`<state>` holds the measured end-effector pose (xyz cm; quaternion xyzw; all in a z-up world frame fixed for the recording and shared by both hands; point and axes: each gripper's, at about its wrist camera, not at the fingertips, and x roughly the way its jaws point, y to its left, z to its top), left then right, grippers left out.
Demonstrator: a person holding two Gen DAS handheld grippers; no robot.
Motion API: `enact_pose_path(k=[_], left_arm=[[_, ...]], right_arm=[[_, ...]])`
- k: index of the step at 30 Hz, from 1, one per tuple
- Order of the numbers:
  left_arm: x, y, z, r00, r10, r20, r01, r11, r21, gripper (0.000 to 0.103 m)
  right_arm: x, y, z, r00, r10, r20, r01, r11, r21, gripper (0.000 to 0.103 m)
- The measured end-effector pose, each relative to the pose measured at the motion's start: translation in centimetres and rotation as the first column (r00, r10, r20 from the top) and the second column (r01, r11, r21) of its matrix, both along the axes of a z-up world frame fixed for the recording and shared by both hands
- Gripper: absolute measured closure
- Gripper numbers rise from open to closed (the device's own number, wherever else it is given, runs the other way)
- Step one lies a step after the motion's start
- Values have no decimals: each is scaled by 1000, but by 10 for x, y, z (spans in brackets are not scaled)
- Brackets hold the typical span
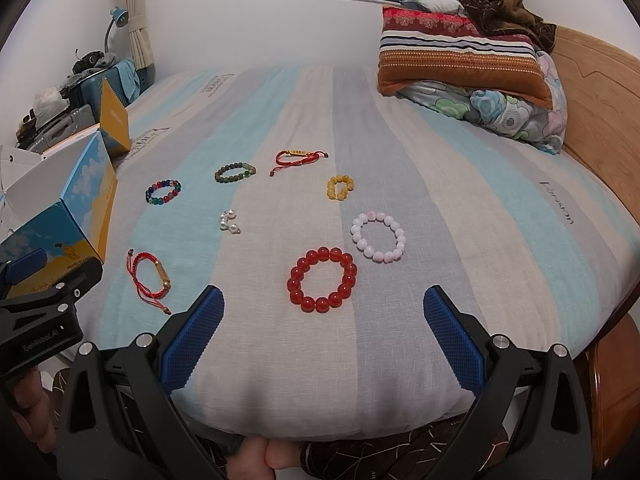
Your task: Organize jewelry
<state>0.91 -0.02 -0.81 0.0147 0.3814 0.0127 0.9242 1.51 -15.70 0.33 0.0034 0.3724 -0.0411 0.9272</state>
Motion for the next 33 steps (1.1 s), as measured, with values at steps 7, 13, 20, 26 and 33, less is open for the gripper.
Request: enact_pose_path(k=[7, 13, 20, 26, 33], left_arm=[[19, -6, -15, 999, -8, -32, 8, 1000, 10, 6], [48, -14, -42, 996, -18, -90, 19, 1000, 11, 6], [80, -15, -78, 987, -5, -162, 5, 1000, 1, 6], [94, -11, -97, 982, 9, -188, -11, 1000, -10, 5], [95, -12, -101, 985, -6, -173, 6, 1000, 2, 16]], right_arm=[[13, -4, -9, 1000, -1, -24, 1, 1000, -2, 7], [39, -6, -28, 998, 2, -69, -2, 1000, -9, 7], [76, -8, -59, 990, 5, -138, -7, 1000, -15, 7], [102, -12, -84, 983, -2, -186, 0, 1000, -13, 11], [115, -15, -103, 971, 17, -238, -11, 1000, 25, 24]])
